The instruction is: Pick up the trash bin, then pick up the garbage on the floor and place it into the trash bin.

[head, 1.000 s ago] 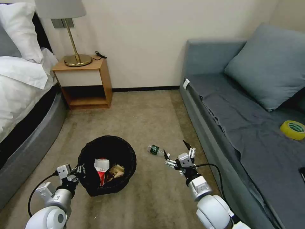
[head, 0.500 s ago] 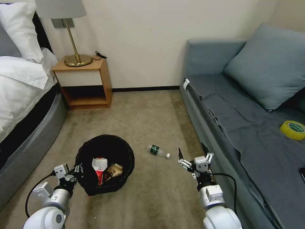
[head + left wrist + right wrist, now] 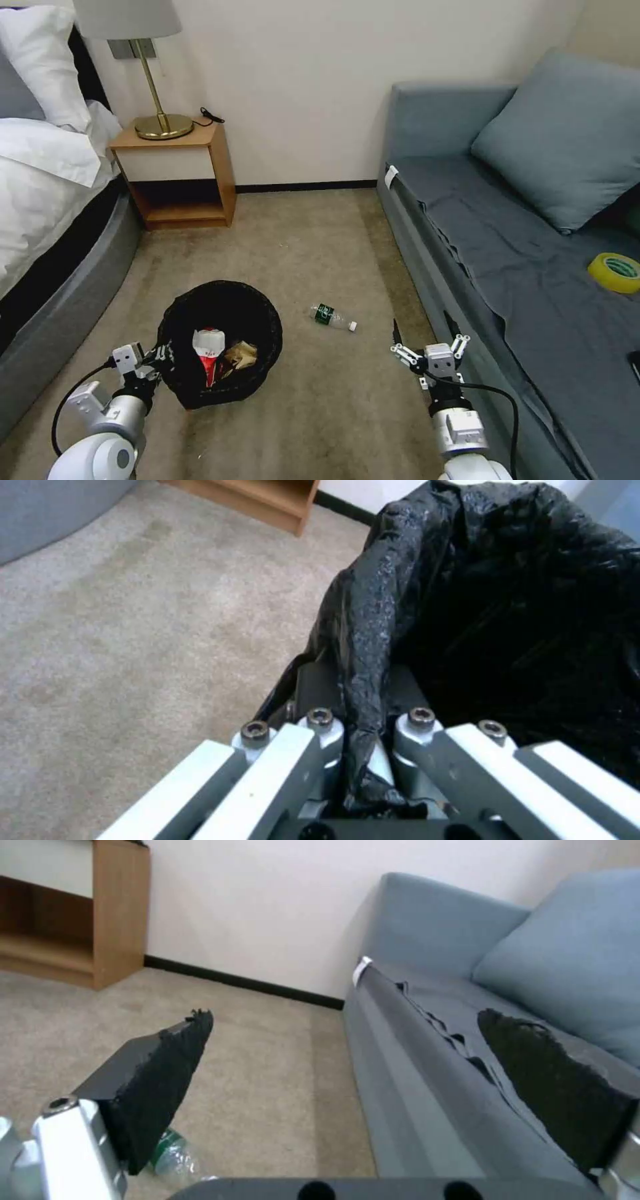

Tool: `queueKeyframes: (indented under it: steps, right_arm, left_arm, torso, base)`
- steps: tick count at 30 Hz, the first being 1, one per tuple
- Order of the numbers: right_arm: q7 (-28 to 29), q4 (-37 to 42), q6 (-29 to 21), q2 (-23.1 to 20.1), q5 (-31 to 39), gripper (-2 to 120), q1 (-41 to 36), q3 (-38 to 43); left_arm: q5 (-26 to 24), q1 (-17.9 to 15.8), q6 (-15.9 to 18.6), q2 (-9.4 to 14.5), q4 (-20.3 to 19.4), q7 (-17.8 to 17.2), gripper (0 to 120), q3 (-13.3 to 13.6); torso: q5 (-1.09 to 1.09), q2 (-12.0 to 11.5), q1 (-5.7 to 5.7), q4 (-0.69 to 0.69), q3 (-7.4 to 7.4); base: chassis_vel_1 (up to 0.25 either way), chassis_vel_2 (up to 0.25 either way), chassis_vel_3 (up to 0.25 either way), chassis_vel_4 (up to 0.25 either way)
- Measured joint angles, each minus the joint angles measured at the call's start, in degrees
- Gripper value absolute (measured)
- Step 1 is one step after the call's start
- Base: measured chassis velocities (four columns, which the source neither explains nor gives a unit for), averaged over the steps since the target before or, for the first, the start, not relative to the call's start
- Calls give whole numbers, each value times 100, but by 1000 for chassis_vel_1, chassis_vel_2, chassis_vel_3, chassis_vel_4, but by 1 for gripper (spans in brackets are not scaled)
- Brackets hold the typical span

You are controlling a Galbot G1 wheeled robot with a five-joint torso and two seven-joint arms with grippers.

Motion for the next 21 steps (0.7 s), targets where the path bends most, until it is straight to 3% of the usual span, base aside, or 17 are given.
queueKeyframes:
  steps: [21]
  right_arm:
    - [-223,37,-129,24,-7,100,-30,-88]
  left_arm:
    - [-32,-44,-23,100,144,53,4,20]
  torso:
    - [0,0,0,0,0]
  base:
    - [0,0,0,0]
